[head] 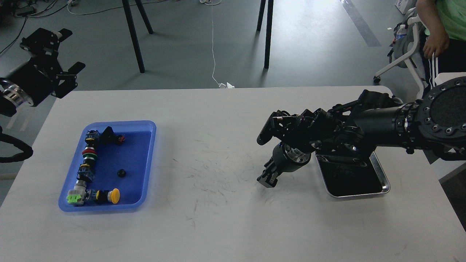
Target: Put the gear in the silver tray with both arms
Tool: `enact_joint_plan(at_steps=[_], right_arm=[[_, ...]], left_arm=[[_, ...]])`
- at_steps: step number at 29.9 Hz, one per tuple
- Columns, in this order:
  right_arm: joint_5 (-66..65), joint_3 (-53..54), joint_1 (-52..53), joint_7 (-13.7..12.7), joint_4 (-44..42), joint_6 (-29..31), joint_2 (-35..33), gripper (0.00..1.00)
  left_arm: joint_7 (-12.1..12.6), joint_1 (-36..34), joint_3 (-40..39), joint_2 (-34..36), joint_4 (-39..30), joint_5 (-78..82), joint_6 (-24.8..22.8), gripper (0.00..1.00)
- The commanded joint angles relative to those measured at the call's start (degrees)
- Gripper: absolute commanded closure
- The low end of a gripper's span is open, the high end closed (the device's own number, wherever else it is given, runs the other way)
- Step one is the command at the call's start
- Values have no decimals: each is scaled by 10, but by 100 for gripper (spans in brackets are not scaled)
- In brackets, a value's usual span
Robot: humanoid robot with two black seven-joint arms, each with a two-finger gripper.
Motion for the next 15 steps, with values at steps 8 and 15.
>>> enact_joint_plan(at_steps=[8, 15], right_arm=[[0, -1, -1, 0, -1, 0, 0, 61], [-12, -2, -6, 0, -2, 0, -1, 67]], left_arm=[[0, 1, 0, 0, 0, 1, 0, 2], [0, 4, 0, 0, 0, 0, 0, 2]])
